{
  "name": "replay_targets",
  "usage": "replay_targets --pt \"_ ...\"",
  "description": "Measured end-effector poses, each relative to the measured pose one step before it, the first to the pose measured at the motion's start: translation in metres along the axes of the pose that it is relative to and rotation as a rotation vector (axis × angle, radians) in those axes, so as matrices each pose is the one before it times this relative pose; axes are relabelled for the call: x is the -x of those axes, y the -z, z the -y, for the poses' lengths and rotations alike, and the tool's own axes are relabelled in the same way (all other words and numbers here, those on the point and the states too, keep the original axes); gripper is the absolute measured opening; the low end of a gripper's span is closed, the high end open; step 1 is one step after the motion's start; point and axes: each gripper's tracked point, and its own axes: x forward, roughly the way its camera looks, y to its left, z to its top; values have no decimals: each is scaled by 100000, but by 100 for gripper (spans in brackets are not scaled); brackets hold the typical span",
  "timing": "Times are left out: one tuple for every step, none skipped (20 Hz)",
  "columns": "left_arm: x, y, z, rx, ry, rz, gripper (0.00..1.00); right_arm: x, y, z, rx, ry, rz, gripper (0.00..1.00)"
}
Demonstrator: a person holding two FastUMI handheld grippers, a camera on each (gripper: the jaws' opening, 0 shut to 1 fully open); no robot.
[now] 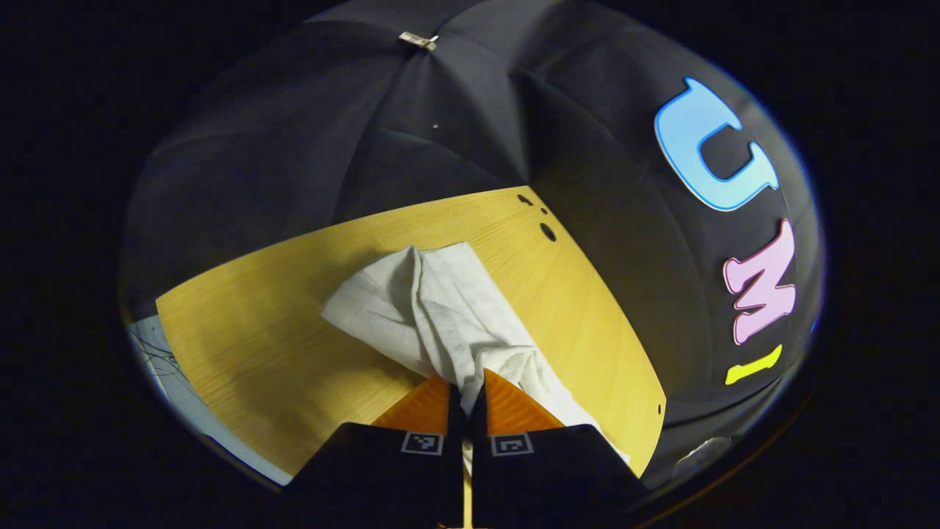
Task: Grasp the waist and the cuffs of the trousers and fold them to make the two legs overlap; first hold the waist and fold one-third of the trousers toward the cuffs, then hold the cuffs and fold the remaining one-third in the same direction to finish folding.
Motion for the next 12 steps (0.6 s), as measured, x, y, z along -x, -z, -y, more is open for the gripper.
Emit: replay_targets --pt "285 -176 849 -1670 1122 962 10 750 -330 1490 -2725 1669 1658 63" --pt "464 -300 985 -1701 1475 998 10 458 -99 1356 -2471 1665 1884 63" --pt "363 -215 999 -1751 1511 1132 10 553 -277 1254 -2221 1699 1989 63" --pt "374 -382 1049 -1864 1439 1250 9 653 -403 1073 -2075 1600 1847 63" --pt "359 -268 1349 -1797 1907 1103 9 502 -259 1188 -2005 1637 1547 63" --pt "420 -357 1375 -1872 2173 1047 6 710 -391 1248 -2055 1602 1486 63" --pt "185 -223 1551 -2113 2381 748 9 562 -167 1181 -2144 1365 1288 63" --pt "254 -267 1518 -2672 2481 608 9 793 -386 1358 -2111 1344 1016 63" --pt "98 19 1659 -2926 2364 305 9 624 -147 1294 -1938 1505 930 63" --pt "174 -115 1600 -3038 2305 75 9 529 -278 1185 -1935 1268 904 63" --pt "-72 155 1622 -3263 2344 -38 9 375 -187 1140 -1950 1177 815 63" --pt "42 121 1493 -3413 2048 -243 9 414 -329 956 -1827 988 962 63"
